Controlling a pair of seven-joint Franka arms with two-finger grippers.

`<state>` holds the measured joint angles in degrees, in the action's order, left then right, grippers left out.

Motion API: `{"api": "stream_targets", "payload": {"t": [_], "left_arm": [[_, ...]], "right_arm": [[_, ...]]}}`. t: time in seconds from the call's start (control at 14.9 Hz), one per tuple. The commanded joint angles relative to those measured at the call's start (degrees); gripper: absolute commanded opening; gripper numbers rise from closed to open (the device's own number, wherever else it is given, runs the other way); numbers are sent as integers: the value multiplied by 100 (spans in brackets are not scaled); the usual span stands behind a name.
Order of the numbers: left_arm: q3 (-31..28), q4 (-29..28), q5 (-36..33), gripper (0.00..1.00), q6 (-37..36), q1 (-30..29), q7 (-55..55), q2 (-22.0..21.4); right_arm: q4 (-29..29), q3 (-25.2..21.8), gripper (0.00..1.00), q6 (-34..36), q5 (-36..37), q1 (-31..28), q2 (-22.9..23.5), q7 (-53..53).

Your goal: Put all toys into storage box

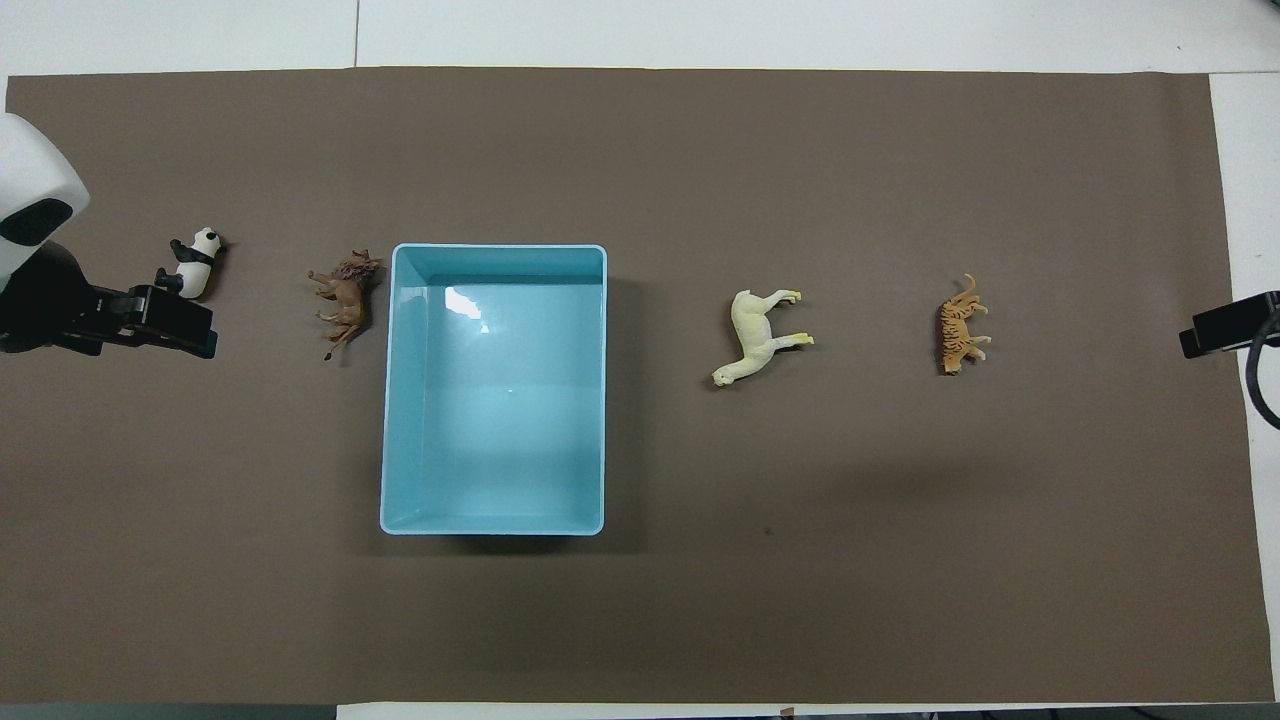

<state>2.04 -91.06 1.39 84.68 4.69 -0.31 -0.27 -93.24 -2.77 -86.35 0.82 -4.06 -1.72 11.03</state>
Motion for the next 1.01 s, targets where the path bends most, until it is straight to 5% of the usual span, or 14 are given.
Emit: {"api": "stream_targets", "payload": {"t": [0.0,0.47,0.74,0.94], "left_arm": [[51,-158,10,100,111,-56,84,-131],[7,-210,28,100,259,84,66,-210],[7,-974,28,100,1672,-38,84,-184],[7,-1090,28,100,2674,-56,84,526]], "right_arm": [[-89,31,100,-75,-91,-25,-57,-66],[-89,31,100,-49,-91,-68,-74,-31],[-54,13,100,-163,-91,-262,-74,5],[-115,22,100,-382,6,-244,-92,14]]}}
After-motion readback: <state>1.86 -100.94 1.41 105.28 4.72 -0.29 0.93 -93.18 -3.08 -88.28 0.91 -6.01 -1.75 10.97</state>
